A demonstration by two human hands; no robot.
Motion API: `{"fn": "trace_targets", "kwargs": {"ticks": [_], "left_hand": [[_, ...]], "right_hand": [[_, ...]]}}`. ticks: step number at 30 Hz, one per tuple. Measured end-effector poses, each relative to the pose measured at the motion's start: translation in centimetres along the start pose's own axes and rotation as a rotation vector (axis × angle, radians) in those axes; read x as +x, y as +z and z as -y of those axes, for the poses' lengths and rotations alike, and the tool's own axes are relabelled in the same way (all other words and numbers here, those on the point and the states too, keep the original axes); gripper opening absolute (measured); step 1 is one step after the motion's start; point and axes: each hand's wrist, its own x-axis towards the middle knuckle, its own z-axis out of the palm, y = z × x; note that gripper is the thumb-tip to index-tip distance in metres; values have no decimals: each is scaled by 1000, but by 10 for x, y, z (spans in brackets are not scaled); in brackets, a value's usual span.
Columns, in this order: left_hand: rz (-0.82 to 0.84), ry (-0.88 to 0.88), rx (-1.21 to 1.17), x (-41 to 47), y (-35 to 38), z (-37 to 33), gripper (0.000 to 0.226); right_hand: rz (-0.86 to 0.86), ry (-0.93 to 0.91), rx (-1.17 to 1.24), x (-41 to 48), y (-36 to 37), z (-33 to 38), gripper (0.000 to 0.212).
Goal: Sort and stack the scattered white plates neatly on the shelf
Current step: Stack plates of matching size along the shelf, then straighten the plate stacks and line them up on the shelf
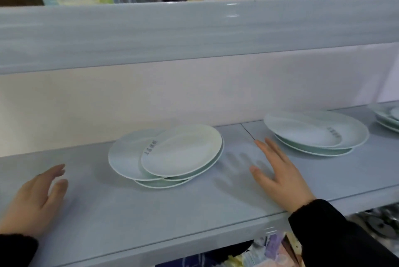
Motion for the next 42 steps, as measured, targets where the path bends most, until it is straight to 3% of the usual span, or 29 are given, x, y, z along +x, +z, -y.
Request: {"fn": "trace_targets", "kwargs": {"ticks": [6,9,12,24,27,34,38,42], "left_hand": [[-41,74,-60,-10,-5,-28,60],[-2,51,-137,1,13,11,58],[-88,72,-255,9,27,26,60],[-86,429,-446,-59,6,-257,61],[-30,427,-531,-72,24,-318,60],[63,460,-456,-97,104,-421,57],[165,384,-497,-107,145,-467,57],[191,265,-615,-86,181,-511,58]], "right_hand": [[15,63,-53,1,1,5,69],[23,95,-80,1,-7,4,64],[-26,63,-110,-6,-18,0,63],[-122,61,-78,-3,-100,-55,66],[-116,49,-82,3,-127,-85,66],[-56,20,-70,18,-189,-171,69],[-59,28,43,41,-209,-202,62],[-45,119,203,80,-209,-226,71]]}}
